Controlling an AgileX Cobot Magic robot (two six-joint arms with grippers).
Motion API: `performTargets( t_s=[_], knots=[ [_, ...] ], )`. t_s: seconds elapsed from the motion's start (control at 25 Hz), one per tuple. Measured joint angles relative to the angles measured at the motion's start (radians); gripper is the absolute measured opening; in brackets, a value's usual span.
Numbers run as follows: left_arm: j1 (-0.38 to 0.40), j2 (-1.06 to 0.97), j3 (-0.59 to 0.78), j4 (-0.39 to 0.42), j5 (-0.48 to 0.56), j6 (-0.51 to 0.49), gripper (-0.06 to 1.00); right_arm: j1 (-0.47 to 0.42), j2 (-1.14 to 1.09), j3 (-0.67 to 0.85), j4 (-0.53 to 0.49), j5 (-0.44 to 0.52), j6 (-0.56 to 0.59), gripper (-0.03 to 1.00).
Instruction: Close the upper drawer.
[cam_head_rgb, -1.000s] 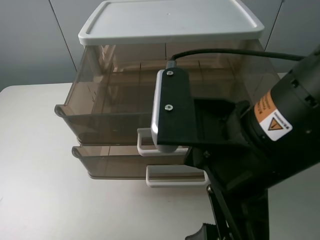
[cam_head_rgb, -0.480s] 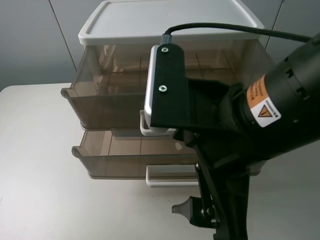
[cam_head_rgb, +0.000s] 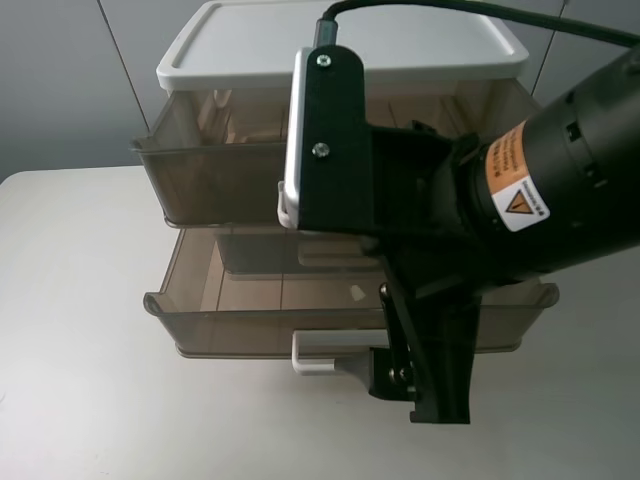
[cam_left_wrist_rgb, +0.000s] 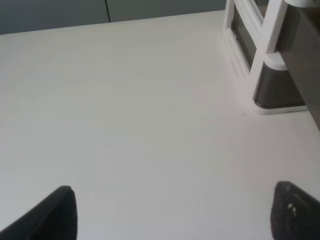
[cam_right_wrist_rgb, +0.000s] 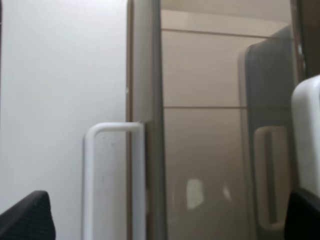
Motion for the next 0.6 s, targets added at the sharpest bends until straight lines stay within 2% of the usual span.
performTargets(
  t_s=[0.2,0.6],
  knots=[
    [0.0,0.0,0.0,0.0,0.0,0.0,0.74,0.0,0.0,0.0,-0.016,-0.049,0.017,0.7],
    [0.0,0.0,0.0,0.0,0.0,0.0,0.74,-0.041,0.0,0.0,-0.075,-0.06,0.099,0.7]
  ],
)
